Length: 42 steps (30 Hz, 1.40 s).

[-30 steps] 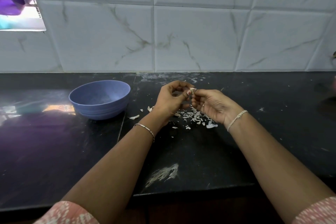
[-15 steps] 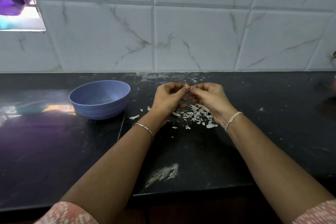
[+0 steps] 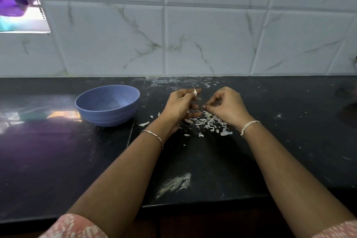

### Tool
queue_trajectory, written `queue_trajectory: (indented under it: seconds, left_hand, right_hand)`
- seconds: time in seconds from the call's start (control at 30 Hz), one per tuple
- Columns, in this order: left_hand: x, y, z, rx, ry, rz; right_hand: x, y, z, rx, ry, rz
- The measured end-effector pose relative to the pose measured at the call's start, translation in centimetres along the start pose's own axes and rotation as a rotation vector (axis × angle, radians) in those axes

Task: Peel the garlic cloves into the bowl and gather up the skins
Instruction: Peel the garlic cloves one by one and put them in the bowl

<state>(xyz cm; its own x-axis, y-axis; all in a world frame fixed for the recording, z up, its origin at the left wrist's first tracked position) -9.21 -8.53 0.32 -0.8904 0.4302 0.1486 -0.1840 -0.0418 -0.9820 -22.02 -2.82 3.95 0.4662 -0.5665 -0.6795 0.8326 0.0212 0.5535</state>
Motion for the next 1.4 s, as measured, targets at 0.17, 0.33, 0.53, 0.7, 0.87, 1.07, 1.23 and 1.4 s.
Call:
queue_trajectory:
  seconds: [0.17,0.33,0.53,0.7,0.87,1.07,1.23,1.4]
  left_hand:
    - [0.0,0.4,0.2,0.009,0.005,0.092]
    - [-0.7,-0.2,0.4,0.114,-0.068,0.282]
    - [-0.9,-2.1,-0.3,0.268,-0.158,0.438]
    - [-1.0,-2.6,-0.8,0.288,-0.184,0.409]
    - [-0.8,-2.3,-0.8,0.25,-0.165,0.293]
    - [-0.9,-0.9,-0.4,0.106,-0.101,0.022]
    - [-0.8,-0.6,-0.6,0.053,-0.075,-0.067]
    - [-0.7,-0.3,-0.5,0.01,-0.053,-0.115]
  right_hand:
    - [0.0,-0.7,0.0,0.055,0.015,0.13]
    - [1.3,-0.7,-0.2,0.134,0.084,0.414]
    - [1.1,-1.1,0.0,0.174,0.007,0.448]
    - [1.0,-1.0,-0.3,0.196,-0.016,0.505]
    - [0.1,-0.6,0.0,0.129,-0.119,0.352]
    - [-0.4,0.8,-0.2,0.056,-0.176,0.23]
    - [-0.1,0.1,-0.2,0.111,-0.172,0.32]
    - [0.3,-0.4,-0.3,0.161,-0.153,0.455]
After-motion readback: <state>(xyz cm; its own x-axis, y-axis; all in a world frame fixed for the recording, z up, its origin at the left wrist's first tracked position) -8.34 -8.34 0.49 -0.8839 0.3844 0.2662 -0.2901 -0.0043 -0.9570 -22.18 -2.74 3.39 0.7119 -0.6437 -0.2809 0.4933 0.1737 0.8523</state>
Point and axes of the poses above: each hand's wrist, its own z-axis towards the middle knuckle, its own x-axis out of the palm, y = z × x, the point moved 10 cm from there along z, towards the middle knuckle, and after that the axes turned 2 degrees about -y, right-handed, at the moved point
